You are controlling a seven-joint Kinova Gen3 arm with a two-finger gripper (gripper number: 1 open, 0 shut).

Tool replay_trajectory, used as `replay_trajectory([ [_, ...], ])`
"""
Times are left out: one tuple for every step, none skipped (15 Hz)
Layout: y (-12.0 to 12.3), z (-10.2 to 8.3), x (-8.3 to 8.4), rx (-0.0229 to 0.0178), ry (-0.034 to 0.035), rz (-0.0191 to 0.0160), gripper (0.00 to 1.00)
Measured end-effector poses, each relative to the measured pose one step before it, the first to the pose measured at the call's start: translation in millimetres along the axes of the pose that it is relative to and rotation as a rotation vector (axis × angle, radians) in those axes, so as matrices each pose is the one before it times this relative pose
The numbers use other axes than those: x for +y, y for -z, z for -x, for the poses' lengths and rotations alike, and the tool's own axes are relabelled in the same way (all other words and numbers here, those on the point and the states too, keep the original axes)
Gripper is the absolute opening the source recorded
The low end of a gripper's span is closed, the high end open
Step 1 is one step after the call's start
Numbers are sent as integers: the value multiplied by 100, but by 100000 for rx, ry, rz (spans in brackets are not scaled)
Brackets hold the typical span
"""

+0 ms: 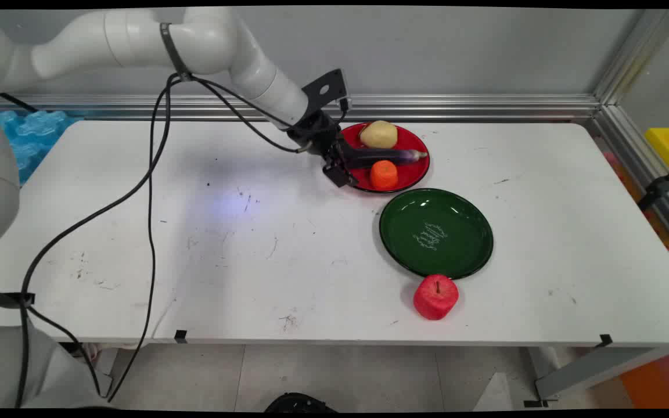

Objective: Pick up the eggplant from the red plate

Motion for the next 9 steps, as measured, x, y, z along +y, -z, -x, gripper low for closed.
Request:
replay_trajectory([
  [-251,-123,-558,379,-517,-522,100],
  [-251,-38,-574,178,-230,-401,100],
  [-165,13,-364,34,-136,-225,100],
  [-279,49,-542,12,-234,-334,100],
  [-192,24,-357,18,-243,-215,100],
  [-315,82,-501,61,-210,-222,100],
  [-212,78,-312,-1,-108,-110,100],
  [-346,93,-451,103,-220,-71,100],
  [-246,32,-280,75,-206,5,100],
])
